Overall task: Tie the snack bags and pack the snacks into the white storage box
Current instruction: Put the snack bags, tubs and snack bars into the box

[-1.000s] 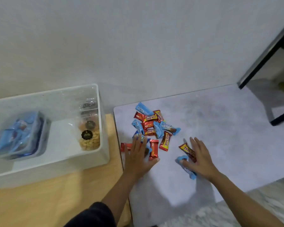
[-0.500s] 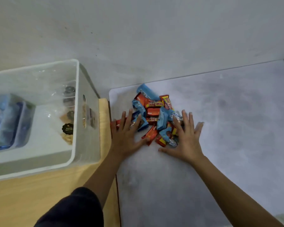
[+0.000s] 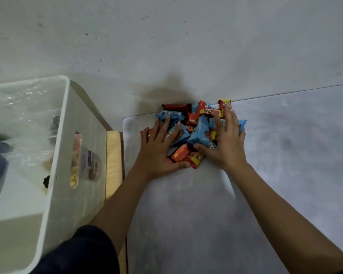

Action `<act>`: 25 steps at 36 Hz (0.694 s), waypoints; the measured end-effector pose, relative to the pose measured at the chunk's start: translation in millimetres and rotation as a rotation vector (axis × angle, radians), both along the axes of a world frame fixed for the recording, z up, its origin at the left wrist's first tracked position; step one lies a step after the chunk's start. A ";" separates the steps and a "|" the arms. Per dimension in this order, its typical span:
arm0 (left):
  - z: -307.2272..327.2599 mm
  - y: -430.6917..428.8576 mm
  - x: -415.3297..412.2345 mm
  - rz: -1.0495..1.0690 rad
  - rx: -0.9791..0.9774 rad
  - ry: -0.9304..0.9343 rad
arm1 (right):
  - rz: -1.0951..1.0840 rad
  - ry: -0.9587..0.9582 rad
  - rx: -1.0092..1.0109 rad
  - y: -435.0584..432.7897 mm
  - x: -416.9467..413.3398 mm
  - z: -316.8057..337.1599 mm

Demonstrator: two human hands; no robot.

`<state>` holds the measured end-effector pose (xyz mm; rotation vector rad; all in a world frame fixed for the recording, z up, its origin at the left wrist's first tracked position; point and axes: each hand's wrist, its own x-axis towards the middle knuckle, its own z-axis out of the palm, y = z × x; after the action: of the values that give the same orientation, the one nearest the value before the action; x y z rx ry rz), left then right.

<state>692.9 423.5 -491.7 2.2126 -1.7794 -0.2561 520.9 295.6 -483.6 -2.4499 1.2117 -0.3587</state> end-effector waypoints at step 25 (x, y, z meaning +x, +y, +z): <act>3.9 -16.5 -5.5 0.170 -0.172 0.016 | 0.157 -0.255 -0.134 -32.4 4.3 -8.7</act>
<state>687.3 407.0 -487.9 2.2142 -1.5316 -0.0800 525.2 263.2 -492.3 -2.4966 0.9094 -0.7025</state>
